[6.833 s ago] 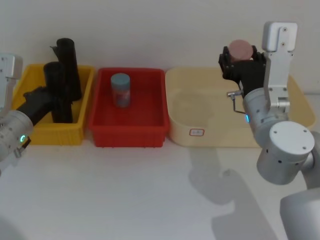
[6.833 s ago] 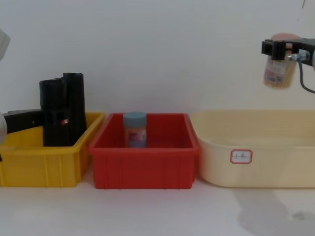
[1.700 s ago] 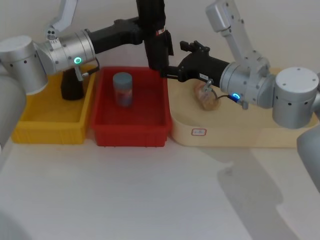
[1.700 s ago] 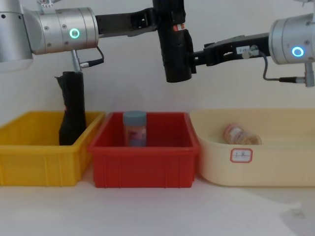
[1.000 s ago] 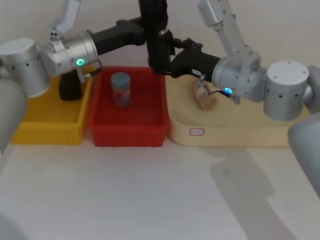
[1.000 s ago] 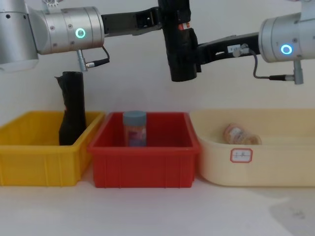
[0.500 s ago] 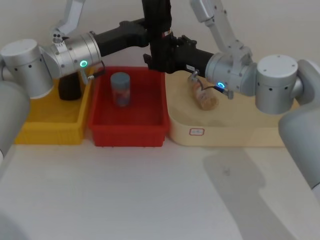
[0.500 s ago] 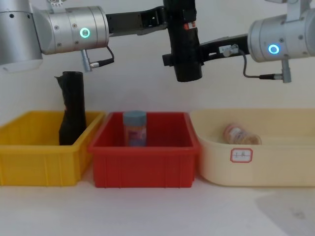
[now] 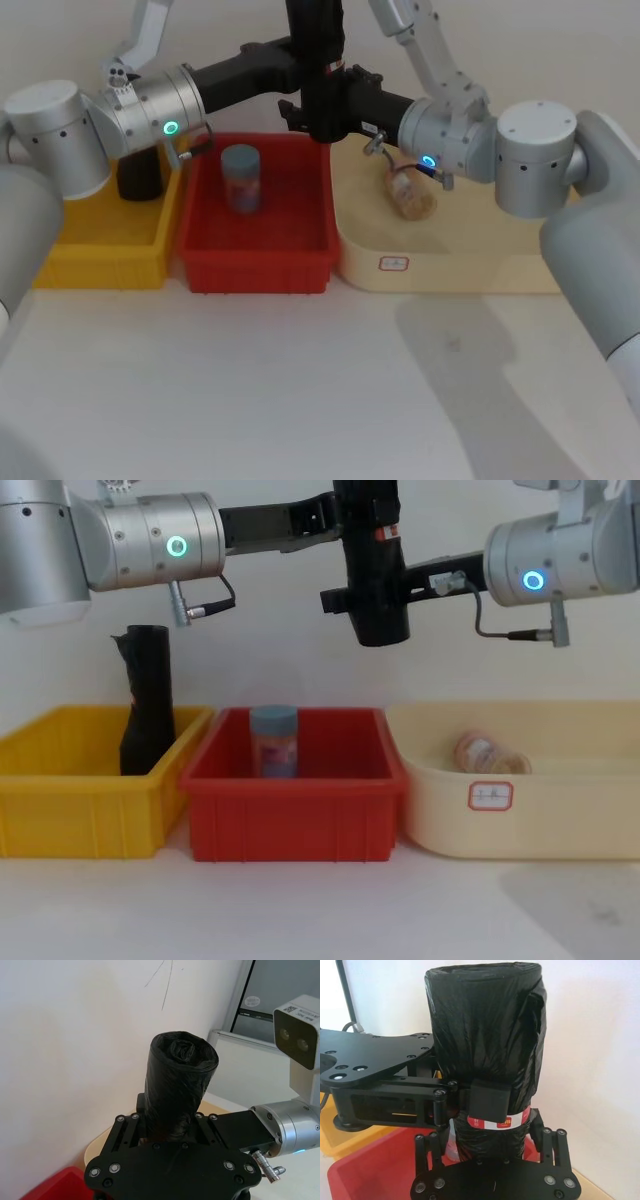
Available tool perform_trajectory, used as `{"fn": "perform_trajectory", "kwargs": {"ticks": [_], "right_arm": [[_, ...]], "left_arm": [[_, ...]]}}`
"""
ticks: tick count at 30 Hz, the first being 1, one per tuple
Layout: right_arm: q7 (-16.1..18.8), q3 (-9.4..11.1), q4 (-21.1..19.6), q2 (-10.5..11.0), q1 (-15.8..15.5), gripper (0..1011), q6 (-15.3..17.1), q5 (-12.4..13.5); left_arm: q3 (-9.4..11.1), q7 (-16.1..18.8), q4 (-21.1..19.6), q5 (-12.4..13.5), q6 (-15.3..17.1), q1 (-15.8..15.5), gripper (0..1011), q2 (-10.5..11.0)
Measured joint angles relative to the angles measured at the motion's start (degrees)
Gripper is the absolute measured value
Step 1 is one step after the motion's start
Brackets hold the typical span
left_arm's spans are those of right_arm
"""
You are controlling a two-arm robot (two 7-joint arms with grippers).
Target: Pick up the garbage bag with the one hand and transfer it to the other hand.
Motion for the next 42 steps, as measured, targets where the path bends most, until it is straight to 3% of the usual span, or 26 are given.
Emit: {"fn": "perform_trajectory", "kwargs": {"ticks": [7, 13, 16, 42], "right_arm": [[-0.16, -0.22, 1.09, -0.41, 0.60, 814, -0.32, 0.00], [-0.26, -0.34, 1.66, -0.61, 0.96, 596, -0.50, 0.00], [-0.28, -0.37, 1.88, -0.70, 1.08, 546, -0.60, 0.00], [-0.38, -0.49, 2.52, -0.92, 1.41, 546, -0.83, -0.01]], "left_arm": [[0.01, 0.36, -0.21, -0.20, 0.14, 0.13, 405, -0.02], [0.00, 0.56, -0.32, -0.33, 0.24, 0.19, 405, -0.05], [0.00, 0.63, -0.37, -0.36, 0.29, 0.20, 405, -0.06], [0.05, 0.76, -0.53, -0.50, 0.43, 0.28, 437, -0.13]]}}
